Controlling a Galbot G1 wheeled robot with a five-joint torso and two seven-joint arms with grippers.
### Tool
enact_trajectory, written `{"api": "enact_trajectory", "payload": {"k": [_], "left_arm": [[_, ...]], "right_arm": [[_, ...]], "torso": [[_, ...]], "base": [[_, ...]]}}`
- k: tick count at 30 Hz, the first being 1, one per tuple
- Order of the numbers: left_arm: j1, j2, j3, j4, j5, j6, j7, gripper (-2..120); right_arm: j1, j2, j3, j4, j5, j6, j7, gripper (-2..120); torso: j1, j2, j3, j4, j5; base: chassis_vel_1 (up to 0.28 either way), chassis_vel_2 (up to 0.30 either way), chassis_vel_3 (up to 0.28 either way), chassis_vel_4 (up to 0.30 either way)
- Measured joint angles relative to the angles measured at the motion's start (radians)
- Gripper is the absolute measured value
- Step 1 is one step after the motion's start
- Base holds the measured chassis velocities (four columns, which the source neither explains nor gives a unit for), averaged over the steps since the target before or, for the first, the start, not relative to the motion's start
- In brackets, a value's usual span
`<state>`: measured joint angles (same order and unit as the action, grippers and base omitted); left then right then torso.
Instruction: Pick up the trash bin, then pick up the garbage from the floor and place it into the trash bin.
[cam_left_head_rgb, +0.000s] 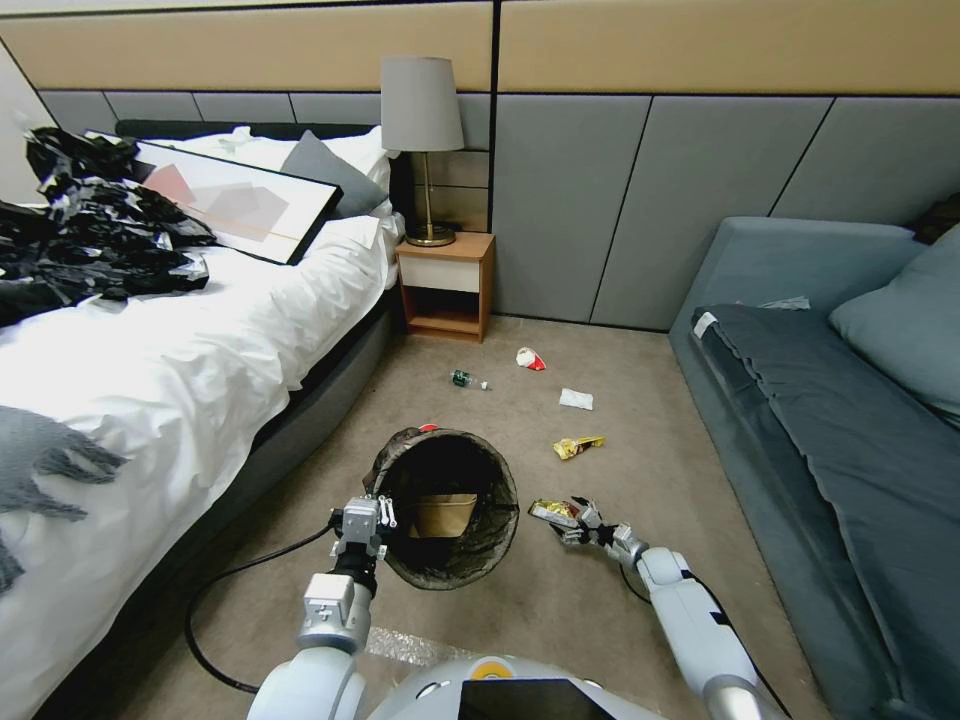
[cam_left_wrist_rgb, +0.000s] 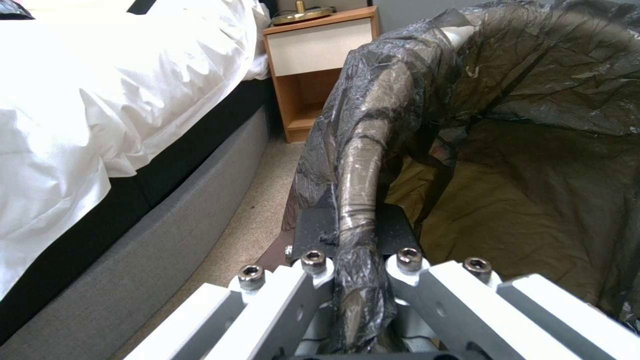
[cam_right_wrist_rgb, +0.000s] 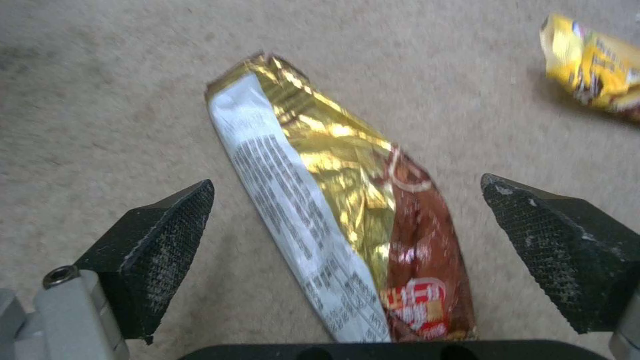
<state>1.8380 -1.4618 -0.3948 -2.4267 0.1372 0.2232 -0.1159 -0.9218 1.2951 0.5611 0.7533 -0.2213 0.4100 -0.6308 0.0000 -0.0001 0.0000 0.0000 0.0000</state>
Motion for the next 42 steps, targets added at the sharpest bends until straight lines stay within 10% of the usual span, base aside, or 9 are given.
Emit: {"api": "enact_trajectory", "payload": {"k": [13, 42], "left_arm": [[0.01, -0.002, 0.0, -0.003, 0.007, -0.006, -0.001, 1], [0.01, 0.006, 0.007, -0.006, 0.01, -0.008, -0.001, 1]], "right_arm": [[0.027, 0.023, -0.002, -0.099, 0.093, -0.097, 0.051, 98], [-0.002, 0.027, -0.003, -0.074, 0.121, -0.096, 0.101, 25]], "torso": [[0.0, 0.0, 0.0, 0.0, -0.0001], [0.0, 0.0, 0.0, 0.0002, 0.0003]], "base": [[0.0, 0.0, 0.0, 0.0], [0.0, 0.0, 0.0, 0.0]]}}
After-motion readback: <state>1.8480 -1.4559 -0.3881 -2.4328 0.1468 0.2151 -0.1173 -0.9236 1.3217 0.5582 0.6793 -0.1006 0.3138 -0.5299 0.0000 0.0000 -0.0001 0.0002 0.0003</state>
